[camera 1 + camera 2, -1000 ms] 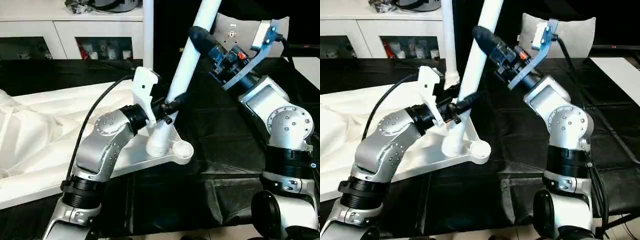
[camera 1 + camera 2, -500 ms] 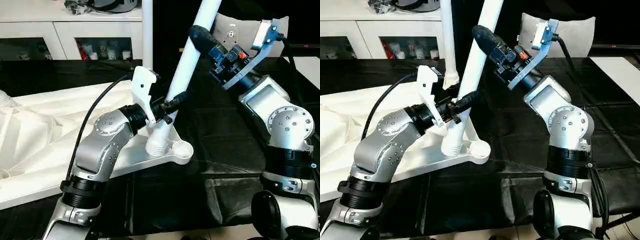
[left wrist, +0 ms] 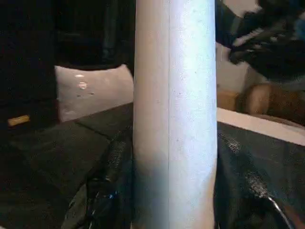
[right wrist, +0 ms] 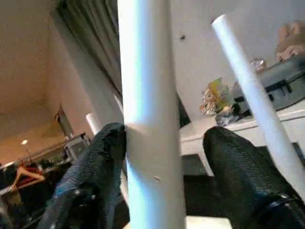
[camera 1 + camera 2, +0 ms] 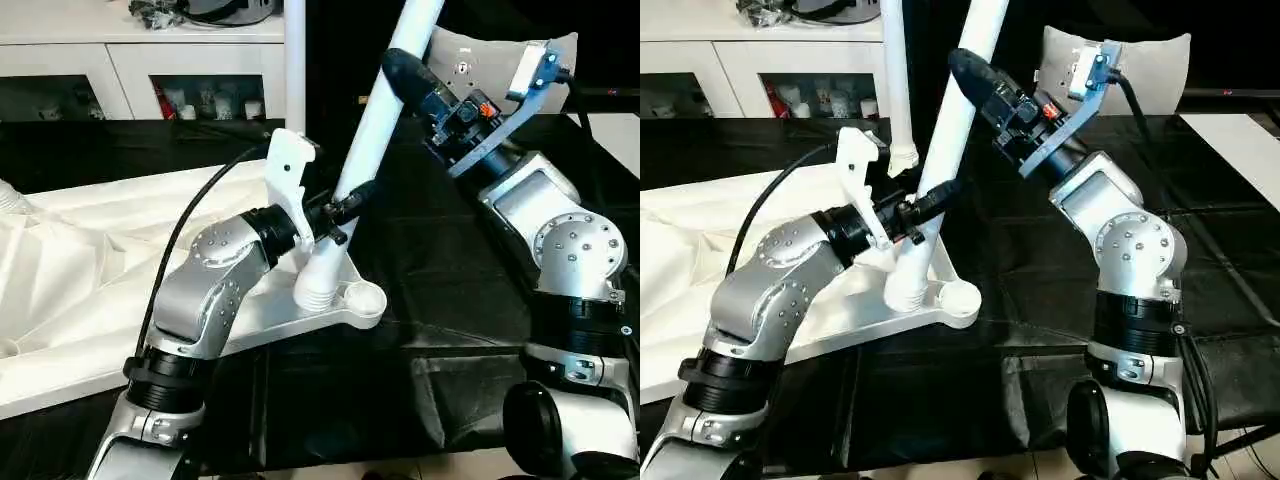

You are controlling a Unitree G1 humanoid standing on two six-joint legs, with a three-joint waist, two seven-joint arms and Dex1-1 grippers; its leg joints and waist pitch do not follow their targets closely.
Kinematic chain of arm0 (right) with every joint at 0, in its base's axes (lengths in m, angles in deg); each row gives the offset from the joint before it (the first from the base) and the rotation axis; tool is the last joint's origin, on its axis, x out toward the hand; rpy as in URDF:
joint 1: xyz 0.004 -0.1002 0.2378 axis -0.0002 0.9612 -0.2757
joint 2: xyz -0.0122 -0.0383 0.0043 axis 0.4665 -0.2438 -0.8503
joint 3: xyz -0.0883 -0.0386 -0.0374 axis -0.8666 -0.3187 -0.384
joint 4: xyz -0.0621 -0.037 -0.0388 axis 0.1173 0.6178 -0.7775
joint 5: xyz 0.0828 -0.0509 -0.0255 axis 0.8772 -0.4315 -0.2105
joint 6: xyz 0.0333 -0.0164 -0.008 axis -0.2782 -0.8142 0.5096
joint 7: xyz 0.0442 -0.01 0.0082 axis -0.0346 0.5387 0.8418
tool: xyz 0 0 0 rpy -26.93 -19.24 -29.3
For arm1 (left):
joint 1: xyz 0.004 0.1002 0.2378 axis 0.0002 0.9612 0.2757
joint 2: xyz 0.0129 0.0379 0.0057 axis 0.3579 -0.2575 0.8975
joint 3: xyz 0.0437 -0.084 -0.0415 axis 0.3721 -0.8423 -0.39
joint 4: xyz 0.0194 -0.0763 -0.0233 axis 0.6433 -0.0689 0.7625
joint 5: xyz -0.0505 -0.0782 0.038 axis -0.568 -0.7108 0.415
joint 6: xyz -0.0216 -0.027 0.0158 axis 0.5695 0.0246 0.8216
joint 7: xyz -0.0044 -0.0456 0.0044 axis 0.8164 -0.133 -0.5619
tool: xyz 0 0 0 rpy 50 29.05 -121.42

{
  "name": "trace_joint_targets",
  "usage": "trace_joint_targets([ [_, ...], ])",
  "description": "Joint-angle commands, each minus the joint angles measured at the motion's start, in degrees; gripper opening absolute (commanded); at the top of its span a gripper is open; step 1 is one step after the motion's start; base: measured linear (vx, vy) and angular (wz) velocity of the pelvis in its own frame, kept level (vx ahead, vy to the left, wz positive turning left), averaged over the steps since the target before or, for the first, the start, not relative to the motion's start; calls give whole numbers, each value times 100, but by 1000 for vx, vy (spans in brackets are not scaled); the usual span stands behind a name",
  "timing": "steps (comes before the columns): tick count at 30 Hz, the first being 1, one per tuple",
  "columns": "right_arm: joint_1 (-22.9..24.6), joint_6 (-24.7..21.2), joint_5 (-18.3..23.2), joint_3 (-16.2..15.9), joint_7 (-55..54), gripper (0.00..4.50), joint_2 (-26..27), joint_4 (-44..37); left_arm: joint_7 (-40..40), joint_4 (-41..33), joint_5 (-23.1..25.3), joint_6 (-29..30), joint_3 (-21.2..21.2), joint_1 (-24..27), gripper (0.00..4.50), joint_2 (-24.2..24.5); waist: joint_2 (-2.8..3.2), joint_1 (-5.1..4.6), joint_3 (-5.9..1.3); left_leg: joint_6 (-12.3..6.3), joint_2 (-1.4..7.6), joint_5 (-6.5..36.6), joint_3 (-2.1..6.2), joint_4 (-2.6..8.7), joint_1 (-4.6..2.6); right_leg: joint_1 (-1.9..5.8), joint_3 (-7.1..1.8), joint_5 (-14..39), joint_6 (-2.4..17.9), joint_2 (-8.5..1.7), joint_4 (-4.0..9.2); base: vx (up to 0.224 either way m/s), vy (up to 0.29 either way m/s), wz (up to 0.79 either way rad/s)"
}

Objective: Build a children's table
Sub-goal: Insert table leg to table base

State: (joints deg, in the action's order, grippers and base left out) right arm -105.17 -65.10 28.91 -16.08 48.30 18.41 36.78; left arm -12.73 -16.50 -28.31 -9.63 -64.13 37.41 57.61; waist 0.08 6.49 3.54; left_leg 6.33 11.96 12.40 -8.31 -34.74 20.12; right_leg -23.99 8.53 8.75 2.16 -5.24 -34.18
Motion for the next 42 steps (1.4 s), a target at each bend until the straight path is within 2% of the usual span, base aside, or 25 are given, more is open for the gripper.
trace_joint_targets([
  [1, -10, 404, -67, 248, -377, 329, 40, 47, -215, 67, -112, 116, -215, -183, 182, -43, 66, 20, -491, -85, 64, 268, -62, 370, 57, 457, -338, 1344, 520, -303, 384, 0, 0, 0],
  [4, -8, 353, 12, 345, -479, 349, 8, 47, -303, 108, -175, 166, -320, -239, 182, -76, 68, 23, -493, -92, 50, 254, -61, 368, 57, 461, -331, 1390, 508, -289, 388, 0, 0, 0],
  [5, -15, 251, 85, 421, -646, 349, 8, 58, -333, 129, -209, 184, -368, -257, 182, -90, 67, 17, -494, -90, 50, 246, -61, 367, 59, 463, -336, 1370, 506, -287, 384, 0, 0, 0],
  [6, -33, -105, 318, 534, -848, 349, -43, 115, -414, 165, -270, 226, -467, -288, 182, -127, 80, 17, -495, -106, 43, 209, -59, 367, 50, 463, -336, 1341, 503, -272, 381, 0, 0, 0],
  [7, -36, -197, 387, 559, -879, 365, -57, 127, -439, 173, -287, 242, -495, -297, 182, -140, 72, 23, -503, -126, 44, 209, -59, 362, 56, 468, -332, 1308, 505, -273, 380, 0, 0, 0],
  [9, 20, -119, 380, 614, -853, 382, -86, 46, -563, 203, -381, 297, -634, -337, 182, -212, 72, 29, -511, -143, 45, 190, -61, 355, 68, 474, -328, 1277, 513, -290, 373, 0, 0, 0],
  [11, 201, 54, 120, 539, -679, 387, -245, -79, -768, 252, -696, 439, -967, -447, 182, -385, 63, 48, -513, -143, 32, 180, -79, 337, 82, 483, -326, 1281, 533, -291, 378, 0, 0, 0],
  [13, 459, -13, -133, 376, -553, 418, -505, -51, -931, 306, -1160, 656, -1334, -641, 182, -539, 46, 68, -513, -190, 13, 149, -85, 328, 87, 488, -318, 1357, 492, -276, 390, 0, 0, 0],
  [17, 765, -358, -77, 314, -430, 442, -807, -117, -951, 267, -1838, 1007, -1665, -804, 182, -640, 21, 101, -508, -268, 4, 201, -86, 329, 83, 484, -296, 1564, 405, -267, 427, 0, 0, 0],
  [21, 910, -518, -6, 272, -312, 442, -939, -170, -945, 221, -1992, 1140, -1758, -832, 182, -674, 20, 114, -507, -332, 7, 165, -88, 321, 91, 471, -287, 1629, 322, -258, 452, 0, 0, 0],
  [22, 1055, -515, -91, 127, -87, 442, -1064, -252, -938, 201, -2020, 1211, -1757, -848, 182, -664, 20, 122, -510, -345, 1, 148, -85, 318, 98, 480, -281, 1629, 289, -255, 450, 0, 0, 0],
  [24, 1108, -482, -157, 48, 16, 442, -1118, -286, -936, 197, -2020, 1229, -1746, -852, 182, -659, 14, 129, -509, -354, 4, 158, -83, 319, 97, 481, -277, 1670, 238, -254, 460, 0, 0, 0],
  [25, 1260, -608, -86, -134, 383, 442, -1246, -441, -979, 176, -2092, 1286, -1737, -858, 182, -646, 14, 131, -507, -360, 5, 180, -85, 320, 90, 472, -268, 1740, 201, -252, 473, 0, 0, 0],
  [26, 1260, -608, -86, -134, 383, 442, -1246, -441, -979, 176, -2092, 1286, -1737, -858, 182, -646, 12, 141, -507, -371, 1, 191, -86, 314, 92, 479, -266, 1753, 192, -247, 475, 0, 0, 0],
  [28, 1424, -477, -298, -453, 687, 442, -1383, -613, -978, 148, -2084, 1311, -1680, -846, 182, -609, 10, 167, -504, -374, 15, 183, -76, 317, 97, 476, -266, 1794, 122, -252, 483, 0, 0, 0],
  [31, 1664, -520, -469, -951, 878, 442, -1452, -958, -992, 128, -1875, 1235, -1488, -815, 182, -564, 20, 194, -500, -360, 20, 155, -69, 325, 92, 466, -269, 1813, 66, -253, 489, 0, 0, 0],
  [33, 1707, -601, -467, -1070, 820, 442, -1394, -1059, -973, 105, -1759, 1178, -1374, -804, 182, -549, 21, 190, -506, -342, 26, 161, -64, 325, 87, 457, -266, 1819, 60, -258, 491, 0, 0, 0],
  [35, 1689, -561, -726, -1451, 545, 442, -1199, -1113, -1244, 141, -1116, 629, -1096, -818, 182, -621, 32, 183, -502, -303, 37, 185, -55, 334, 89, 449, -267, 1856, 45, -258, 494, 0, 0, 0],
  [38, 1646, -509, -942, -1651, 403, 442, -1099, -1063, -1516, 200, -861, 360, -1041, -853, 182, -746, 25, 164, -498, -212, 28, 276, -63, 336, 91, 460, -264, 1919, -17, -264, 517, 0, 0, 0],
  [41, 1577, -345, -1224, -1798, 193, 442, -868, -903, -1200, 85, -667, 186, -543, -770, 182, -720, 26, 169, -503, -179, 38, 255, -48, 347, 93, 445, -277, 1868, -38, -276, 496, 0, 0, 0],
  [42, 1577, -345, -1224, -1798, 193, 442, -868, -903, -1200, 85, -667, 186, -543, -770, 182, -720, 25, 169, -506, -175, 34, 259, -55, 342, 92, 443, -280, 1861, -29, -279, 495, 0, 0, 0],
])
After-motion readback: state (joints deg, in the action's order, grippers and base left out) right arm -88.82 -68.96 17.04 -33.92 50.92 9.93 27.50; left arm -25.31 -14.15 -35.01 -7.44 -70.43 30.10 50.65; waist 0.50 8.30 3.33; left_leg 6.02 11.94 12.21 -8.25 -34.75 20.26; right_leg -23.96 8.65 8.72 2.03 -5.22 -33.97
